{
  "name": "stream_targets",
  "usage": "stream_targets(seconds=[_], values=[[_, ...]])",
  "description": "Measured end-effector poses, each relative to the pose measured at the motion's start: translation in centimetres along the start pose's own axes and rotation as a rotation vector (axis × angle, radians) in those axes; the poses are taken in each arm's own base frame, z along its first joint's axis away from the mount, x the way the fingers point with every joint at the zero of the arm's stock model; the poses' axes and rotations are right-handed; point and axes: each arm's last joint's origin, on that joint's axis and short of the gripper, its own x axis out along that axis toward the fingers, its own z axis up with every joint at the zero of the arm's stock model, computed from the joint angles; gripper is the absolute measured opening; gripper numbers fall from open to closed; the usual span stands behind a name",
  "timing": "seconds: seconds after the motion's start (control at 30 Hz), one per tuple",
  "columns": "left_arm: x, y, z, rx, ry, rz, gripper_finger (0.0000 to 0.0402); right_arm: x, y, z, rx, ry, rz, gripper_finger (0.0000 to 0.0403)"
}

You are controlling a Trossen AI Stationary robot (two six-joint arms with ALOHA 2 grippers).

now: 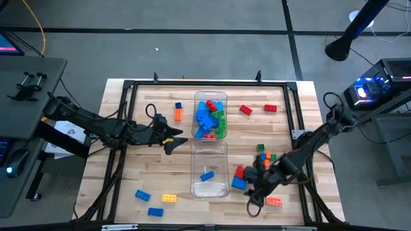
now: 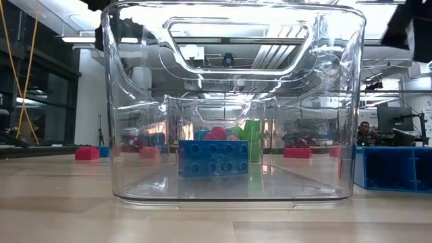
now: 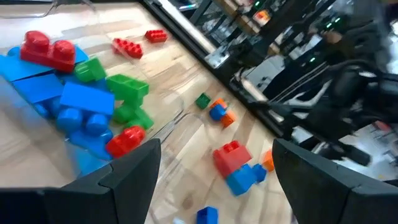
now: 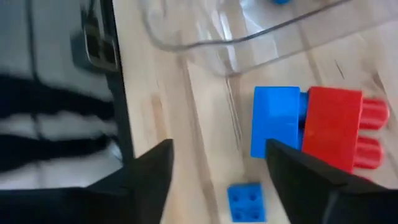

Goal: Sort blocks by size
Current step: Put the large red game piece in the top transparent bin

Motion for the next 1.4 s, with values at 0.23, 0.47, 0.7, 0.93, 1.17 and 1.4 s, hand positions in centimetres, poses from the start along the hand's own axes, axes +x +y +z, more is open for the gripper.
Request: stream_targets(seconds=[0.23,0.47,0.7,0.93,1.17,1.4], values=[[0.0,1.1,-0.8,0.085,0.083,0.101,0.0294,1.6,1.3,0.7,-0.121,0.173,-0.152,0.0307],[0.4,2.0,-0.1,0.132,0.09,0.135,0.0294,2.3,-0.5,0.6,0.248,0.279,-0.346,0.031],[1.1,3.3,1.3,0.177,0.088,0.156,0.0294,2.7,-2.0,2.4,0.175,0.247,-0.356,0.0311],[1.4,3.8,1.8,0.154,0.097,0.156,0.0294,3.8,-3.6,2.2,0.053,0.331,-0.31,0.0311],[1.4,3.8,1.8,0.148,0.091,0.159,0.0294,5.2,-4.7,0.4,-0.014,0.353,-0.298,0.0311],[1.4,3.8,1.9,0.14,0.079,0.169,0.0294,6.0,-5.4,-0.3,-0.048,0.331,-0.288,0.0311]])
